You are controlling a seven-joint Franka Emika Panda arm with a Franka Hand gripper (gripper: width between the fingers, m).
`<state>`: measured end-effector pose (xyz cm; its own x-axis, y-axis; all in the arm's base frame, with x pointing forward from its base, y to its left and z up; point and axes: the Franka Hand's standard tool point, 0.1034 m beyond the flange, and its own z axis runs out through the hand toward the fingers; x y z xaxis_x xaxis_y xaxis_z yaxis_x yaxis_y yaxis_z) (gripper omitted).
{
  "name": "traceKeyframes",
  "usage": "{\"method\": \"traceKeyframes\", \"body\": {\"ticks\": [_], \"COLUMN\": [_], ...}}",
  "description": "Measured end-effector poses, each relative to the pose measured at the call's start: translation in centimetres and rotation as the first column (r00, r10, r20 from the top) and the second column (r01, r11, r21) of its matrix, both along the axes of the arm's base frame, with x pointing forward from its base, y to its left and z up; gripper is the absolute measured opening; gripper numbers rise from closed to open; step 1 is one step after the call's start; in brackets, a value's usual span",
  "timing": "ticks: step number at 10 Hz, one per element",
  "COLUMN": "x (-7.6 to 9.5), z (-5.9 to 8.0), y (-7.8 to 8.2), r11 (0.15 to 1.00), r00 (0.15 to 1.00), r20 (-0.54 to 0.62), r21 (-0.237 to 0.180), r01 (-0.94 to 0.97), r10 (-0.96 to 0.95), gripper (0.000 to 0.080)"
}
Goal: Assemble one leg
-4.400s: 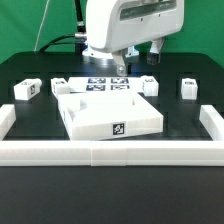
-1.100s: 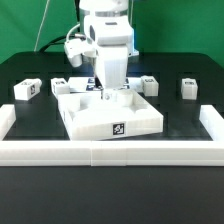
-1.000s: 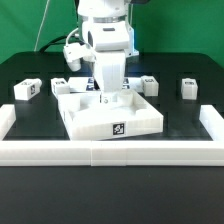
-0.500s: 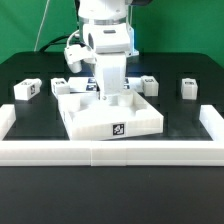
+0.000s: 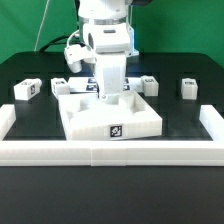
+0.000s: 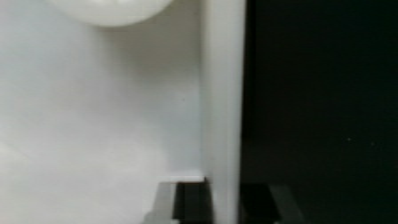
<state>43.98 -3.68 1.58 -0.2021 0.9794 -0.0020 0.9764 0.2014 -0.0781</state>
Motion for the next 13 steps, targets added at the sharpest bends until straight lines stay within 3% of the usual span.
{"method": "traceKeyframes", "body": {"ticks": [3, 5, 10, 13], "x": [0.0, 0.2, 4.7, 6.2], "z": [0.0, 0.0, 0.0, 0.3], "y": [0.2, 2.8, 9.4, 11.8], "r11": [1.0, 0.995, 0.985, 0.975], "r00": [1.0, 0.995, 0.984, 0.974], "r20": [0.002, 0.009, 0.046, 0.04], "r21": [-0.001, 0.002, 0.029, 0.02], "r01": [0.017, 0.097, 0.169, 0.223], "r10": [-0.017, -0.097, -0.17, -0.223], "gripper": [0.0059, 0.006, 0.0061, 0.0061]}}
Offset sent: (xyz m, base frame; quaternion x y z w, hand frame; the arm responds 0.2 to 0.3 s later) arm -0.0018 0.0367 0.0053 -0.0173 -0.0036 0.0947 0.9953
